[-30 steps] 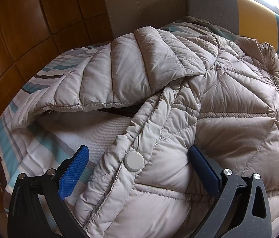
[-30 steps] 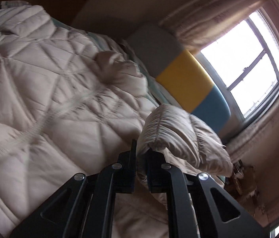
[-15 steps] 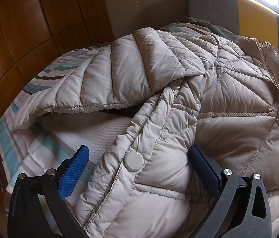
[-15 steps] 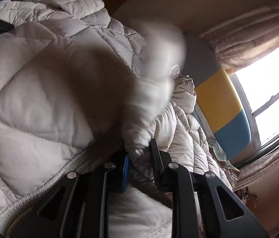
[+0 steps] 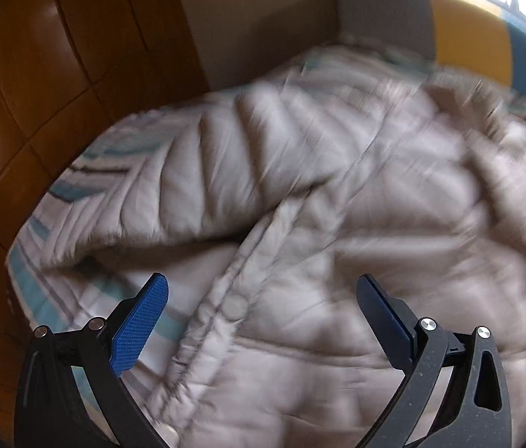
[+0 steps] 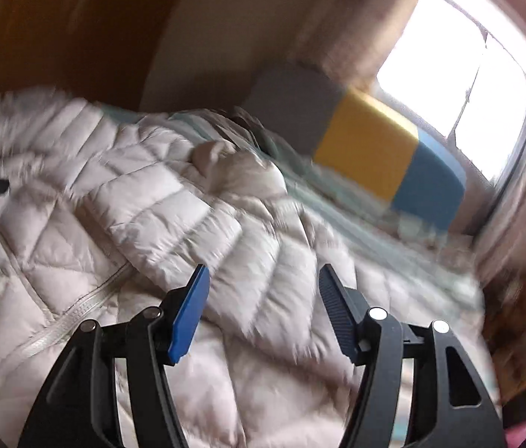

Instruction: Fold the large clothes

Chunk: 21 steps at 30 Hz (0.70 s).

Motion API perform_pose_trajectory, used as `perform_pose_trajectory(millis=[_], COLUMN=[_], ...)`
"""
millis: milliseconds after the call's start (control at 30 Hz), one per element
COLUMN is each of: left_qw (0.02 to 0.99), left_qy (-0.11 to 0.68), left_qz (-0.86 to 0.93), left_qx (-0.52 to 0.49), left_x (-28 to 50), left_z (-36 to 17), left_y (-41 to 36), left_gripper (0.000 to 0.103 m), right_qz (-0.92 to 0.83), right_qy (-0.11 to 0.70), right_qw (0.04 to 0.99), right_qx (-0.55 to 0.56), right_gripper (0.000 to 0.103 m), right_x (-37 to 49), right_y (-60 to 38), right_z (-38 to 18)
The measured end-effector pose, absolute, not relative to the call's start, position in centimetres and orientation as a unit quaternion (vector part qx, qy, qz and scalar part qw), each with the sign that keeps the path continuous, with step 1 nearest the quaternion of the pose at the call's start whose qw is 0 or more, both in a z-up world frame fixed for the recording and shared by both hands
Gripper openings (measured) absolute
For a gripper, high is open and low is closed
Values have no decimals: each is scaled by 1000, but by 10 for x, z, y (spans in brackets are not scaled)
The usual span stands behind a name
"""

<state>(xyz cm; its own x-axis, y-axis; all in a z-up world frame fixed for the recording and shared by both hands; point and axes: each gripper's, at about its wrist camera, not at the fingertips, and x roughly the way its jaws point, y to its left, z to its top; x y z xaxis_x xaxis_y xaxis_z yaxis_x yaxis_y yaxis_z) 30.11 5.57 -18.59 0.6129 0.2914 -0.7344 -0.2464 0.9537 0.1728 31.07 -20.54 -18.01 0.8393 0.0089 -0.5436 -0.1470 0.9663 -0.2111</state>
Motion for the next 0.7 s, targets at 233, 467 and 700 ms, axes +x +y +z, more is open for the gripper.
perform_pose_trajectory(millis=[233,467,700], left_qw=[924,910,903], left_qy=[383,412,420], left_qz=[3,-41,-5], left_qx=[-19,22,90], left_x=[322,362,397], left_z=[-154,-183,-211], left_y=[-26,-90,-106], left_gripper=[100,100,100], right_qz=[-88,-86,-2], right_qy=[346,411,408], right_qw=[925,894,903], right_qx=[130,156,136], right_gripper=[40,26,24], right_x=[317,351,358], right_y=[-321,-352,-328], right_z=[-193,-218,-212])
